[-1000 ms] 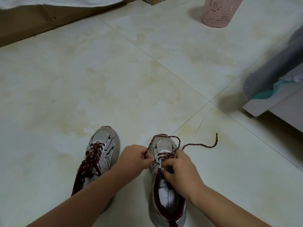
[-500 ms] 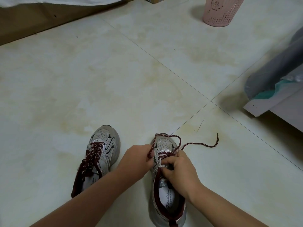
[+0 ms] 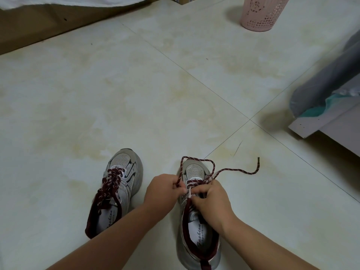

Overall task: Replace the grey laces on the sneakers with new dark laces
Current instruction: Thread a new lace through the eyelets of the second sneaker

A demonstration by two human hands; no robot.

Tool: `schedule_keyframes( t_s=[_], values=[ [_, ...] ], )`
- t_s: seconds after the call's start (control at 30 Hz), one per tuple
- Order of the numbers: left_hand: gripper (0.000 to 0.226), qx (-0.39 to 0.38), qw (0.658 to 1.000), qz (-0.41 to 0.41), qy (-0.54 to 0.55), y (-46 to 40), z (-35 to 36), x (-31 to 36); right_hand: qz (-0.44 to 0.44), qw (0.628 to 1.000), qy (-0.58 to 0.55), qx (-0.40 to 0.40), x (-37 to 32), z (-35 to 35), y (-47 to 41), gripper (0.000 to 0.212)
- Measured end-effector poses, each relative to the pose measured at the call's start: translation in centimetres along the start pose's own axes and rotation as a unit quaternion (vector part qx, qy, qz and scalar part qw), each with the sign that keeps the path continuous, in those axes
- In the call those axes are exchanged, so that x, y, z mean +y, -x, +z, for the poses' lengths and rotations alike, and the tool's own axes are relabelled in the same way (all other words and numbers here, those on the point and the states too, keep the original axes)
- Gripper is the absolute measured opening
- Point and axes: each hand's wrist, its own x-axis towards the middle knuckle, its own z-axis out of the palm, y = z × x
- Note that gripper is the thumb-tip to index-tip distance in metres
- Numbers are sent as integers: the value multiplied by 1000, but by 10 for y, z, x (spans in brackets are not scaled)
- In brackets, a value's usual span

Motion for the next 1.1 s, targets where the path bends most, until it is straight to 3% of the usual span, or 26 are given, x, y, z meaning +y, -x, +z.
schedule_keyframes(
  t_s=[0.17, 0.3, 0.43, 0.57, 0.7, 0.8, 0.87, 0.9, 0.93, 0.97, 1.0, 1.03, 1.07, 1.1],
  values=[
    [7, -21, 999, -13, 24, -2, 1, 3, -14, 1000, -18, 4, 2, 7, -5, 21],
    [21, -73, 980, -90, 161, -3, -4, 2, -10, 1000, 4, 14, 2, 8, -8, 29],
    [9, -115, 952, -120, 257, 10, -3, 2, -13, 1000, 0, 11, 1, 10, -10, 41],
    [27, -137, 958, -103, 230, 17, 1, 4, -17, 1000, 5, -20, -9, 1, -6, 36],
    [23, -98, 972, -101, 190, 17, 5, 4, -13, 999, 26, -32, -30, -24, -3, 37],
    [18, -84, 967, -129, 201, 18, 7, 3, -4, 993, -112, -17, -62, -63, 1, 32],
    [17, -84, 966, -133, 205, 19, 7, 3, 5, 941, -336, -37, -87, -97, 1, 30],
    [16, -84, 965, -134, 209, 19, 7, 4, 3, 885, -464, -45, -99, -114, 2, 29],
    [16, -84, 964, -135, 215, 20, 6, 5, -4, 833, -552, -36, -108, -129, 2, 30],
    [16, -85, 962, -137, 221, 20, 6, 6, -12, 812, -584, -12, -114, -141, 1, 31],
    [17, -84, 961, -139, 226, 21, 6, 7, -14, 837, -546, 28, -114, -149, -2, 30],
    [17, -80, 960, -140, 227, 21, 7, 8, -15, 897, -434, 75, -112, -150, -3, 28],
    [17, -74, 962, -138, 225, 22, 7, 9, -18, 961, -251, 114, -105, -147, -4, 22],
    [16, -66, 965, -135, 217, 22, 8, 9, -28, 990, -37, 130, -97, -140, -4, 16]
  ],
)
